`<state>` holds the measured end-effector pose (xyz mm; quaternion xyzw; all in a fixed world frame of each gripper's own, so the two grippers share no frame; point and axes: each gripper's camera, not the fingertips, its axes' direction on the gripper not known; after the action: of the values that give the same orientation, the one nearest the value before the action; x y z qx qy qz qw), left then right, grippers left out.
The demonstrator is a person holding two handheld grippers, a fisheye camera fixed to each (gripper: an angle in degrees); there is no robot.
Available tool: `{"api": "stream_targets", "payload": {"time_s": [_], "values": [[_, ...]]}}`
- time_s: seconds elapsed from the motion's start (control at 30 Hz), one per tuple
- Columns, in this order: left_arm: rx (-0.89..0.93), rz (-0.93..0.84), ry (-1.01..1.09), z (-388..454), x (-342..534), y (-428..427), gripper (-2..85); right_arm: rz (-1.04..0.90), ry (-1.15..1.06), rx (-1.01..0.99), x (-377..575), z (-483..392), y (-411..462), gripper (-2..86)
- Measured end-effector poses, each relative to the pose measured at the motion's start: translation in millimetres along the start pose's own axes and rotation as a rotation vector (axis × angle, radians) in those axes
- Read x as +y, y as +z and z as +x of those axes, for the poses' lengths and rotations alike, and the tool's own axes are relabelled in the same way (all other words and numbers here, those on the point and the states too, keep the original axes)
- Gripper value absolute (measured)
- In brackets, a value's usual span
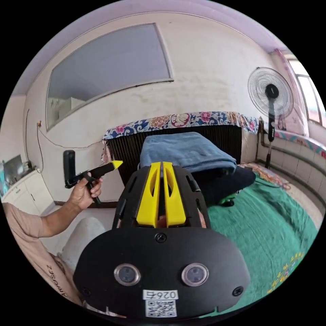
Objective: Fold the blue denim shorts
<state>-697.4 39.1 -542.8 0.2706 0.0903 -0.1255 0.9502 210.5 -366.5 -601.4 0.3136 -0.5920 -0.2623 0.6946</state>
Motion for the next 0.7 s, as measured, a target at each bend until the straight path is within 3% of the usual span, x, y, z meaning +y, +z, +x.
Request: {"api": "stream_targets", "payload": {"time_s": [0.17, 0.33, 0.43, 0.7], "values": [[0.047, -0.03, -0.014, 15.2, 6.5, -8.9, -1.0, 0.003, -0.123, 0.012, -75.0, -58.8, 82.4, 6.2], [-0.16, -0.143, 0.07, 40.5, 8.6, -19.7, -1.0, -0.187, -0.187, -0.022, -124.4, -67.3, 173.3, 9.6], [-0.175, -0.149, 0.001, 35.6, 12.6, -23.8, -1.0, -0.102, -0.258, 0.08, -129.1, -66.4, 169.3, 7.6], [-0.064, -0.13, -0.136, 44.1, -2.9, 38.6, 0.6, -0.118, -0.314, 0.128, -149.6, -48.3, 130.7, 11.2]]}}
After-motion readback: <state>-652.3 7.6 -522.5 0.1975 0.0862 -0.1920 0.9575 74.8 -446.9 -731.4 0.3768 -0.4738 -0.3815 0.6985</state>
